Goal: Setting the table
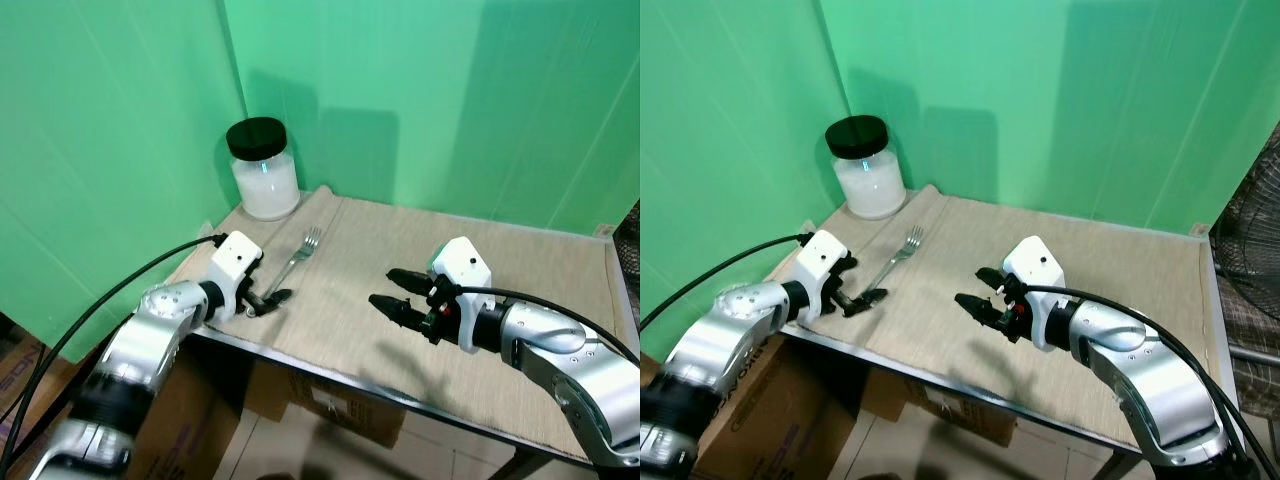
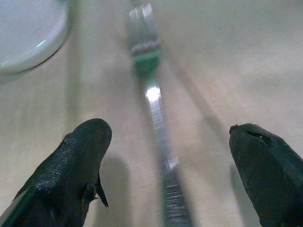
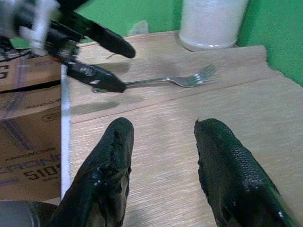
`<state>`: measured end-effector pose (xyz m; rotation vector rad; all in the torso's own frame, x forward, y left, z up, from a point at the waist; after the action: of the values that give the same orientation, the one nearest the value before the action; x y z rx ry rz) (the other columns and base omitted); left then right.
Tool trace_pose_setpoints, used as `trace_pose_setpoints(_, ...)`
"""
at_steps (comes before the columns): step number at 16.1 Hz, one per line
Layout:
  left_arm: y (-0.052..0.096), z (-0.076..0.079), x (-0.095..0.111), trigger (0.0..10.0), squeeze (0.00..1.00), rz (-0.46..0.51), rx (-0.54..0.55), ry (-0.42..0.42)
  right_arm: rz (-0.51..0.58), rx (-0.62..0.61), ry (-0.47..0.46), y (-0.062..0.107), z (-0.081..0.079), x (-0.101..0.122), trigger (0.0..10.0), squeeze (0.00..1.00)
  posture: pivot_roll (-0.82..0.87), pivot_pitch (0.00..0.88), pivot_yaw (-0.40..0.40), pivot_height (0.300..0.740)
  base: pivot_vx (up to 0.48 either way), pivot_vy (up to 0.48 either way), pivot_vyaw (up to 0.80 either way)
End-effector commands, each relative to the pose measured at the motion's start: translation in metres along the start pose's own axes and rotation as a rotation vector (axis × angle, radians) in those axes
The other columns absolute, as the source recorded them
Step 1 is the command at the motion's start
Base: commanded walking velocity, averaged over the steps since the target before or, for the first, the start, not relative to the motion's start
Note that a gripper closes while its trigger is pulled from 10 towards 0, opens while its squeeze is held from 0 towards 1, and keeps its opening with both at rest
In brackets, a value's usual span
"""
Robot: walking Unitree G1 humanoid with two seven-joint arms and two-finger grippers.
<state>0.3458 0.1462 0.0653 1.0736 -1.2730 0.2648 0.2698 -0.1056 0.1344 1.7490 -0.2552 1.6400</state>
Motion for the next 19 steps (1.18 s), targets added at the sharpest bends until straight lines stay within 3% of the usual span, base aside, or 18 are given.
trace_pose_setpoints(1, 0.0, -0.008, 0.003, 7.2, 0.0, 0.004, 0.032, -0.017, 0.013, 0.032, 0.011, 0.0, -0.007, 0.005, 10.0, 0.0, 0.04, 0.0, 0.122, 0.74, 0.0, 0.0, 0.0)
trace_pose_setpoints(4, -0.004, -0.014, 0.004, 2.7, 0.0, 0.018, 0.032, -0.005, 0.009, 0.052, 0.012, 0.004, -0.012, 0.004, 10.0, 0.0, 0.03, 0.0, 0.127, 0.74, 0.0, 0.0, 0.0)
trace_pose_setpoints(6, -0.007, -0.014, 0.001, 1.6, 0.0, 0.018, 0.022, -0.008, 0.006, 0.059, 0.012, 0.005, -0.013, 0.003, 10.0, 0.0, 0.03, 0.0, 0.126, 0.74, 0.0, 0.0, 0.0)
trace_pose_setpoints(7, -0.009, -0.013, -0.001, 0.0, 0.0, 0.016, 0.019, -0.009, 0.005, 0.068, 0.013, 0.006, -0.014, 0.003, 10.0, 0.0, 0.03, 0.0, 0.127, 0.74, 0.0, 0.0, 0.0)
trace_pose_setpoints(19, -0.013, -0.013, -0.005, 0.0, 0.0, 0.016, -0.001, -0.035, -0.002, 0.107, 0.024, 0.009, -0.017, 0.003, 10.0, 0.0, 0.03, 0.0, 0.122, 0.74, 0.0, 0.0, 0.0)
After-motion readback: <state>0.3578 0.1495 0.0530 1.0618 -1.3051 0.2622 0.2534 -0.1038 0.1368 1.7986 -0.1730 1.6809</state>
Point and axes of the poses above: a point about 5 cm out from each wrist's last joint towards the gripper, its own y axis pointing back from the gripper into the wrist, its own x axis along the axis of the wrist's last joint, z = x × y, the point moved 5 cm from there along -y, pointing out of the wrist towards the gripper, and after that the axes turned 2 degrees about y, right-handed, at the moved point
